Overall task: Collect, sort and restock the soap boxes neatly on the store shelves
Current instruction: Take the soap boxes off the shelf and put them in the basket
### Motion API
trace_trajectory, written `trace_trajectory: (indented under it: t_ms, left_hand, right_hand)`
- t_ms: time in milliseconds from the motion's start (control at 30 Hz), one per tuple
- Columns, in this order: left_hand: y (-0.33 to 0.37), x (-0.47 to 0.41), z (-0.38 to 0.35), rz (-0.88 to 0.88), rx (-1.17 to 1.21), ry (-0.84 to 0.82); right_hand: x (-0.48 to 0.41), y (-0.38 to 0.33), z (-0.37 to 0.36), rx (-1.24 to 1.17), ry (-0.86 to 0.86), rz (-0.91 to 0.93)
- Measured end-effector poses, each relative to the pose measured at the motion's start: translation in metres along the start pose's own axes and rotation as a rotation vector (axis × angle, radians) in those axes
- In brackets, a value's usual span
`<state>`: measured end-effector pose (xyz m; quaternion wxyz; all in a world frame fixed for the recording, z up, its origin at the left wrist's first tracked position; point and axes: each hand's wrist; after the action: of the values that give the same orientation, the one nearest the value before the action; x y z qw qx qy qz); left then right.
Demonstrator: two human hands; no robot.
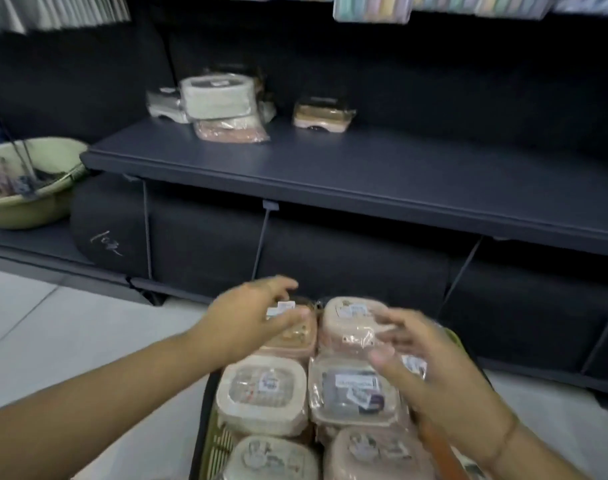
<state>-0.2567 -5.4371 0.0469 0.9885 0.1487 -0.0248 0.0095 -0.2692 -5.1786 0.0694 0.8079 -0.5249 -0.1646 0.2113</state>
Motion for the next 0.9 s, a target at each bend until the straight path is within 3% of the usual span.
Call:
trace_trajectory:
  t_ms: [100,200,333,500,700,900]
  left_hand:
    - [-0.029,-0.057,0.042,-0.03,0.007,0.475]
    - [-0.066,-0.121,0.086,0.077,-0.123,0.683]
    - [-0.116,-0.198,0.14,0.274,-0.224,0.61]
    - [-0.162,-0.251,0.18,0.368,-0.325,0.431]
    - [-0.182,-0.27,0.191,0.324,-0.339,0.256]
    - [-0.181,-0.252,0.187,0.382,-0.344,0.336]
  right_hand:
    - [-0.086,-0.034,0.015,-0.006,0.155,0.291]
    - [-0.19,-0.051,0.027,0.156,0.185,0.382]
    - [-0.323,-0.053,0.04,0.366,0.197,0.301]
    - [-0.43,-0.054,0.055,0.579,0.252,0.236]
    - [-0.483,-0.052,0.065,0.629,0.189,0.139]
    - [-0.482,-0.055,0.067,0.752,0.215,0.096]
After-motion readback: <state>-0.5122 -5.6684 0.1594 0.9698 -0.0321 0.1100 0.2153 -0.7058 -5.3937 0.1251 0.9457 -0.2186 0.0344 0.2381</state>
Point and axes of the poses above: each hand's wrist, its own x-axis away from the middle knuckle, its own z-axis out of the back of the hand, y = z × x, and after that the axes turned 12 degrees about -x, right-handed
